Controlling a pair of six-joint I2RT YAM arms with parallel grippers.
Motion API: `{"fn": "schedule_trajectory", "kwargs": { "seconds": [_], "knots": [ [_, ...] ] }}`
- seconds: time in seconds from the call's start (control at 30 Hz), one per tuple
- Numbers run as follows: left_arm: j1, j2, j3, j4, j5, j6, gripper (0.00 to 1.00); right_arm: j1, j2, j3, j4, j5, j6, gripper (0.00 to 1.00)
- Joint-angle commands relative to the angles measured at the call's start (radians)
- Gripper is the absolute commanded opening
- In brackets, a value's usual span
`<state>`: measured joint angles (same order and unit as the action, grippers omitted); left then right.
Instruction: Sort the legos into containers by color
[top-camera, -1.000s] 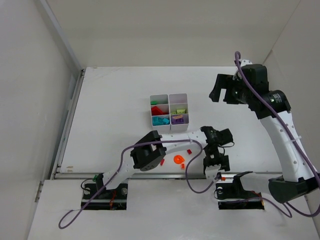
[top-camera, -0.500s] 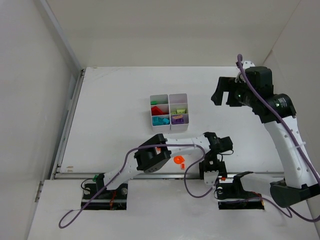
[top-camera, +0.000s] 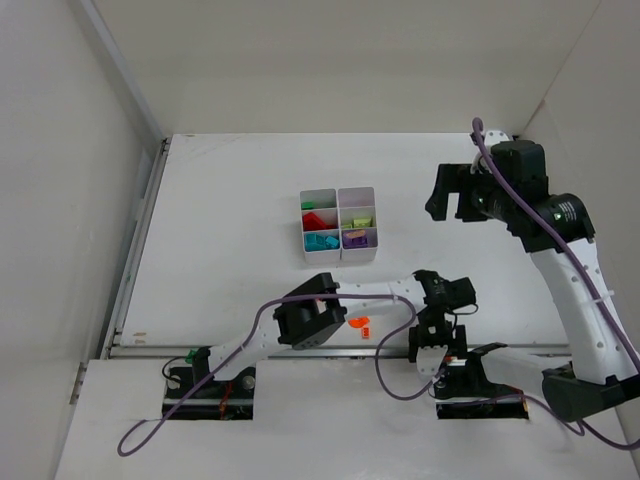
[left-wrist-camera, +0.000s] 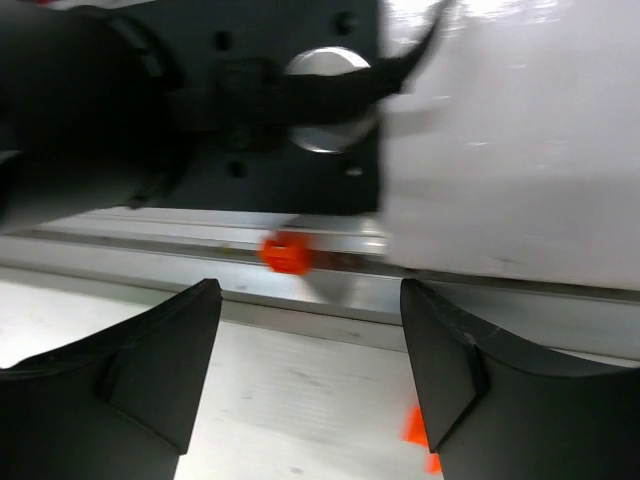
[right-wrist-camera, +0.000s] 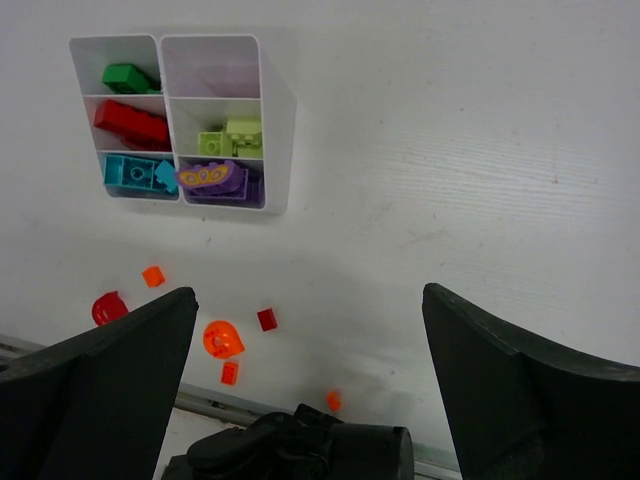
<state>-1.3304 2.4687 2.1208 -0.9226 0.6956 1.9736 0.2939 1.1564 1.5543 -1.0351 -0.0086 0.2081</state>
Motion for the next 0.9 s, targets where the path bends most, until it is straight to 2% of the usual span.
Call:
{"fn": "schedule_trajectory", "kwargs": {
  "seconds": [0.0, 0.13, 0.23, 0.33, 0.37, 0.4, 0.43, 0.47, 0.53, 0.67, 0.73, 0.87],
  "knots": [
    [-0.018, 0.021, 0.024, 0.142, 0.022, 0.228, 0.70, -0.007, 0.002, 0.029, -0.010, -0.001, -0.022, 1.00],
    [-0.018, 0.021, 0.001, 0.142, 0.013, 0.243, 0.75, -0.007, 0.011, 0.038, -0.028, -0.001, -0.032, 1.00],
    [-0.018, 0.001, -0.010, 0.151, 0.051, 0.243, 0.75, -0.007, 0.000, 0.038, -0.028, 0.019, -0.032, 1.00],
    [-0.027, 0.001, -0.010, 0.151, 0.029, 0.243, 0.76, -0.007, 0.000, 0.038, -0.028, 0.019, -0.032, 1.00],
    [-0.027, 0.001, -0.010, 0.133, 0.006, 0.273, 0.74, -0.007, 0.000, 0.049, -0.028, 0.019, -0.032, 1.00],
    [-0.038, 0.013, -0.010, 0.063, -0.096, 0.325, 0.72, -0.007, 0.000, 0.049, -0.028, 0.019, -0.032, 1.00],
    [-0.050, 0.013, -0.010, 0.032, -0.158, 0.444, 0.71, -0.007, 0.000, 0.059, -0.028, 0.019, -0.032, 1.00],
    [-0.050, 0.013, -0.021, 0.015, -0.213, 0.474, 0.69, -0.007, 0.000, 0.059, -0.028, 0.019, -0.032, 1.00],
    [-0.076, 0.013, -0.050, 0.005, -0.324, 0.473, 0.69, -0.007, 0.000, 0.059, -0.037, 0.019, -0.032, 1.00],
    [-0.085, 0.004, -0.059, 0.005, -0.346, 0.462, 0.75, -0.007, -0.029, 0.059, -0.037, 0.029, -0.032, 1.00],
    [-0.098, 0.004, -0.059, 0.005, -0.392, 0.462, 0.80, -0.007, -0.029, 0.050, -0.037, 0.029, -0.032, 1.00],
    [-0.124, 0.015, -0.048, -0.064, -0.505, 0.462, 0.82, -0.007, -0.038, 0.069, -0.057, 0.029, -0.032, 1.00]
  ]
}}
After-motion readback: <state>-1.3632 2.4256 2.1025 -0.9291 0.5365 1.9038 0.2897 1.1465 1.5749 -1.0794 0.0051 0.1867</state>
